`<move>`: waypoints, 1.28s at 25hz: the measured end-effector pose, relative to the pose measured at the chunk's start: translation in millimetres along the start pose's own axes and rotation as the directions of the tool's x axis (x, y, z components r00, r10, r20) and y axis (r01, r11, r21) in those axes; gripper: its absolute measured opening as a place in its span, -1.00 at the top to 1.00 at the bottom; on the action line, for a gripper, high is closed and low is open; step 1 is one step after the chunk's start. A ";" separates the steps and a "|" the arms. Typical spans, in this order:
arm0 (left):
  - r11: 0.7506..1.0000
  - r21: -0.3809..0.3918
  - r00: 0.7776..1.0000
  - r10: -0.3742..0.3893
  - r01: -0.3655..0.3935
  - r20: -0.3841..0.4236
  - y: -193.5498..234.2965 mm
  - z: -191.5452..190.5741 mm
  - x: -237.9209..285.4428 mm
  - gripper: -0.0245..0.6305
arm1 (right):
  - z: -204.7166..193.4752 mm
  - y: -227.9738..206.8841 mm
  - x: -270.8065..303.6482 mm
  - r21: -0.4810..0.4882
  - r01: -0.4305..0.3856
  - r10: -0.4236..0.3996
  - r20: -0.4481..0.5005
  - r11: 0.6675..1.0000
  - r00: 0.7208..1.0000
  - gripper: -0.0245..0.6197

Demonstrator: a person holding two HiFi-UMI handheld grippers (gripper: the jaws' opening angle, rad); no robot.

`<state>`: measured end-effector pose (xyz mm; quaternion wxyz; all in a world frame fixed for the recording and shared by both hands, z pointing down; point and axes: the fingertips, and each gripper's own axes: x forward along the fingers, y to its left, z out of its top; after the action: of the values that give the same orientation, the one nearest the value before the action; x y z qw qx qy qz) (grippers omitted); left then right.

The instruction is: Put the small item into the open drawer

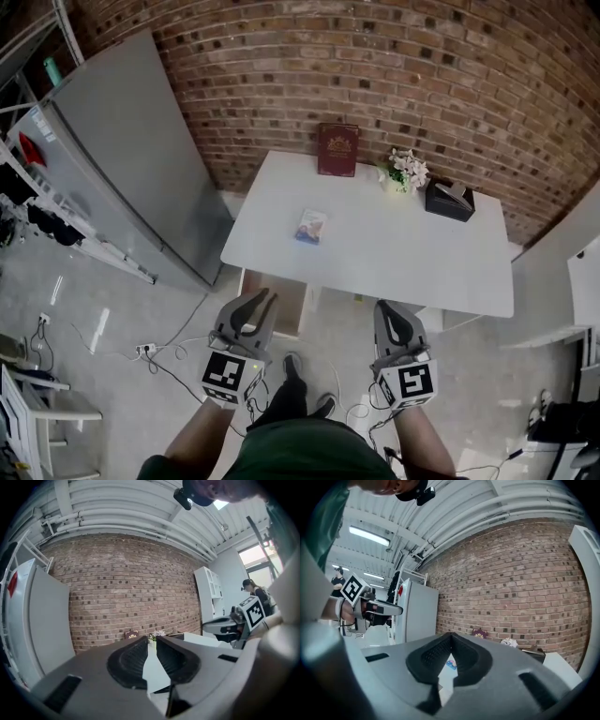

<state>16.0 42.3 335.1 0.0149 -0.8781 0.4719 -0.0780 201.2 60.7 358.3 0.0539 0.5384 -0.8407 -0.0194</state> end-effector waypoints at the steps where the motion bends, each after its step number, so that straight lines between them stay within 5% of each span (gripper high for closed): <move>1: 1.000 -0.005 1.000 -0.006 0.006 0.002 3.2 -1.5 6.6 0.77 | -1.1 -2.3 4.4 -0.002 0.004 -0.004 -0.005 1.000 1.000 0.91; 13: 0.993 -0.051 0.994 -0.111 0.110 -0.010 66.4 -33.9 95.1 0.77 | -15.9 -11.6 84.6 -0.033 0.043 -0.046 -0.091 0.999 0.995 0.91; 19: 0.981 -0.139 0.990 -0.140 0.136 -0.015 115.2 -56.4 120.0 0.77 | -15.1 -8.7 125.7 -0.055 0.067 -0.073 -0.117 0.996 0.990 0.91; 32: 0.910 -0.355 0.946 -0.284 0.214 -0.155 155.9 -121.6 172.0 0.68 | -22.9 -7.2 161.0 -0.054 0.068 -0.076 -0.162 0.996 0.984 0.91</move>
<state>-37.9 -181.3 460.7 -0.1921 -0.9084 0.3609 -0.0877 143.6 -87.9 391.6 0.1353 0.5669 -0.8126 0.0029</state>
